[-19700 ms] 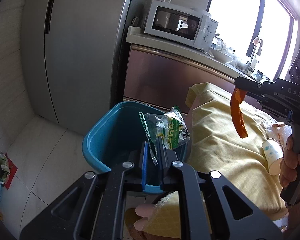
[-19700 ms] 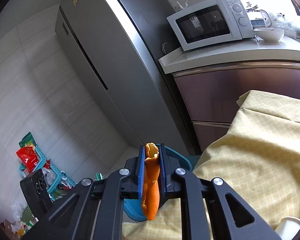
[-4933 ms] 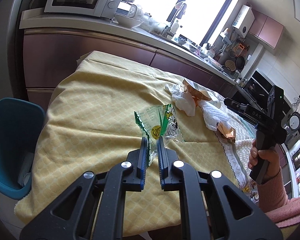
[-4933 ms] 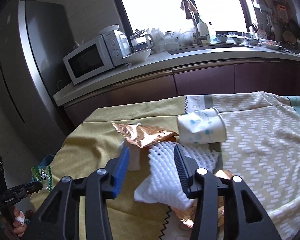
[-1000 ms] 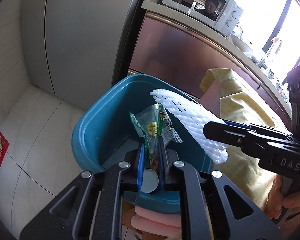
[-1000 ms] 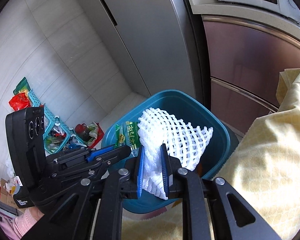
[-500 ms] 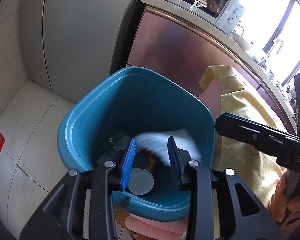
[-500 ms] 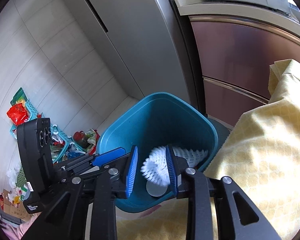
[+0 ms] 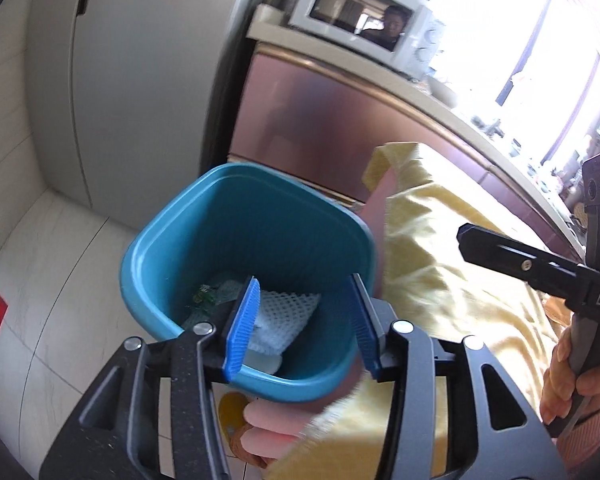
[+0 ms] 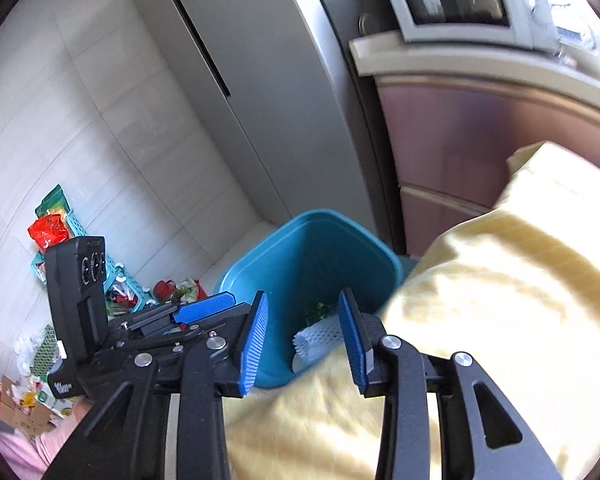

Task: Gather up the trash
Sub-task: 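Open both grippers over the teal bin, then return to the table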

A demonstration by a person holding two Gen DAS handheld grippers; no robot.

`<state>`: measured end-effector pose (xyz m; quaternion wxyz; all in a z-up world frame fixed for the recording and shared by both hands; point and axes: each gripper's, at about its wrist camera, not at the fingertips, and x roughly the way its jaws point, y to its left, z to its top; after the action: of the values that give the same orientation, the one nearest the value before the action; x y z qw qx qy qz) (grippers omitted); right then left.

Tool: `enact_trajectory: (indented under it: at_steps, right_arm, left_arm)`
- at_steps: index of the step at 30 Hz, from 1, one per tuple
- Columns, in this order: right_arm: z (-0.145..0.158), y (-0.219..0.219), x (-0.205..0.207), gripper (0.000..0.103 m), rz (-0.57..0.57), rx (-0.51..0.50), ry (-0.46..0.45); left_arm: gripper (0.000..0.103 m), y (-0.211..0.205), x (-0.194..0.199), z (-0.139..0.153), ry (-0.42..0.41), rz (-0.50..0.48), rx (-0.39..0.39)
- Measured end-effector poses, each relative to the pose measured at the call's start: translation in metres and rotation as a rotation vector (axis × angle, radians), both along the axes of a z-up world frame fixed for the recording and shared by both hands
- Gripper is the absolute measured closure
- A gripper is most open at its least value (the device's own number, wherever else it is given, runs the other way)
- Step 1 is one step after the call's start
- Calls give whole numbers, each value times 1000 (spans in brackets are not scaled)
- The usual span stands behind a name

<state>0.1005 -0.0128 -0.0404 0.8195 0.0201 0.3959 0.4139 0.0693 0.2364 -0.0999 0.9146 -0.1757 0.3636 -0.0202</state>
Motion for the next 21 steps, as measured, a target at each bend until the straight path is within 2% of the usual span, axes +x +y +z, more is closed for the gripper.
enact_trajectory:
  at_steps: [5, 11, 15, 21]
  right_arm:
    - [24, -48, -21, 61, -66, 25, -74]
    - [37, -115, -40, 61, -194, 51, -100]
    - [35, -163, -52, 61, -308, 52, -104]
    - [24, -243, -66, 60, -491, 57, -94]
  left_arm:
    - [54, -40, -8, 22, -58, -120, 31]
    - [53, -109, -10, 44, -119, -308, 49]
    - [53, -155, -7, 51, -137, -422, 51]
    - [53, -215, -6, 53, -133, -537, 69]
